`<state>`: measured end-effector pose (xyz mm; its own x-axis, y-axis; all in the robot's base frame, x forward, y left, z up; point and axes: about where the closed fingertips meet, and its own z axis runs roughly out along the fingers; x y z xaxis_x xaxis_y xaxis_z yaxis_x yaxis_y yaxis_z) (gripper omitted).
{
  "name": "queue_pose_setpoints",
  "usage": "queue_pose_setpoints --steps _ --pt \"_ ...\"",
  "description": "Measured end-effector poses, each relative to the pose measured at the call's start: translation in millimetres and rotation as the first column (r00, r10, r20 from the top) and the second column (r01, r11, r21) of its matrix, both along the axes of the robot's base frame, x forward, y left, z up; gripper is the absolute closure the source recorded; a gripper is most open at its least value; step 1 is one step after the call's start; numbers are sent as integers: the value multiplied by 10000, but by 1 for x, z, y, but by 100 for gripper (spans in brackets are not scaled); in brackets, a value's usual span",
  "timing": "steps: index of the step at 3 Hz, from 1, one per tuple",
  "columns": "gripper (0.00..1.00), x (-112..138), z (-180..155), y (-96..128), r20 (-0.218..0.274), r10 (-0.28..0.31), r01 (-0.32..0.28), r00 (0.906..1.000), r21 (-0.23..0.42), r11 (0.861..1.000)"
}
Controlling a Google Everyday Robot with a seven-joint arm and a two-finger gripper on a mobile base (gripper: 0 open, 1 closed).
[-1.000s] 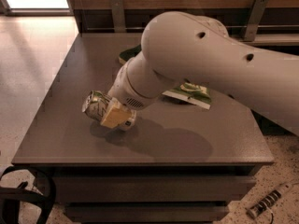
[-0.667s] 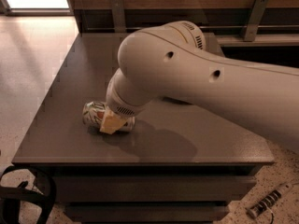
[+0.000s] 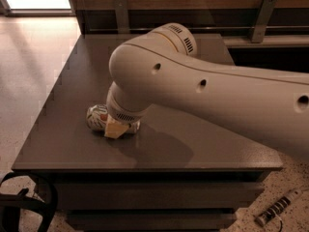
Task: Knock 7up can over
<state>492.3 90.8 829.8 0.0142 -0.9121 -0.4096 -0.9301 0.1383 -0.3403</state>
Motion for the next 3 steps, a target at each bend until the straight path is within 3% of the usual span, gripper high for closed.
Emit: queue_pose_setpoints --steps 1,3 --pt "56 -1 1 1 14 17 -17 10000 -6 10000" --pt "10 -2 1 1 30 38 -38 10000 -13 10000"
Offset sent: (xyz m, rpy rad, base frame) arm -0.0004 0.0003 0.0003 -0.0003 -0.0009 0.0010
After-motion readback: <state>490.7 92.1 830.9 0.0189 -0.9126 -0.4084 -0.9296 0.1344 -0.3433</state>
